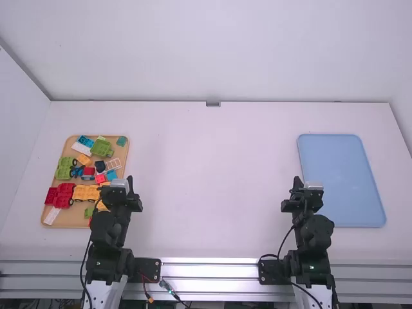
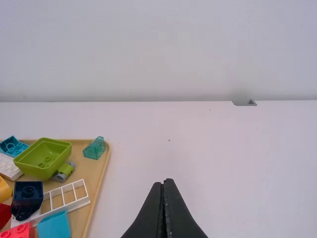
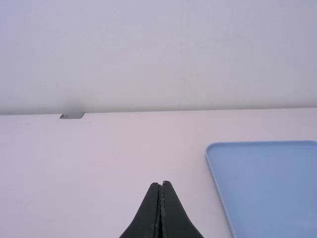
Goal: Assemble lego blocks to make yellow taxi
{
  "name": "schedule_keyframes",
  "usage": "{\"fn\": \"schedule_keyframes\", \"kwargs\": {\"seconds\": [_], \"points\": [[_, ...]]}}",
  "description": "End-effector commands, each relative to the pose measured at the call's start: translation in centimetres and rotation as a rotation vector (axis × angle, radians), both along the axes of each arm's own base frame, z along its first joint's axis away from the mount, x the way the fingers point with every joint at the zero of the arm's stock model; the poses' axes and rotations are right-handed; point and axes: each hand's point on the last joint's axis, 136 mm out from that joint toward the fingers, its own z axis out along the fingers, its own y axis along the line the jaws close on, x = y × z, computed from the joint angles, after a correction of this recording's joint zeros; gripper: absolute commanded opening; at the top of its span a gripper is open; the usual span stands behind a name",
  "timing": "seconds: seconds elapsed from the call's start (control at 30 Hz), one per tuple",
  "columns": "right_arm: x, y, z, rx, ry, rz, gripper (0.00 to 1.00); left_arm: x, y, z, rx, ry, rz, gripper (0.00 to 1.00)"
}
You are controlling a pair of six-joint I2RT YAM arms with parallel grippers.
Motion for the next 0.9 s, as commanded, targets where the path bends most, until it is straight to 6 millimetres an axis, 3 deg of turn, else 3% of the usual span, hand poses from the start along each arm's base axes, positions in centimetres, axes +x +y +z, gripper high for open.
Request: {"fn": "schedule_keyframes", "kwargs": {"seconds": [0.0, 0.47, 0.87], "points": [[0.0, 0.0, 0.0, 0.004, 0.001, -0.001, 0.0, 0.0, 0.0, 0.0, 0.0, 0.0, 0.0, 0.0], [0.2, 0.1, 1.8, -0.007, 0.018, 0.006, 0.09, 0.1, 0.4, 1.5, -0.022, 0.027, 0.028, 0.09], [1.6, 0.1, 6.3, -0.033, 0.1, 0.007, 0.27, 1.0, 2.0, 4.4, -0.142, 0.112, 0.129, 0.27]]}}
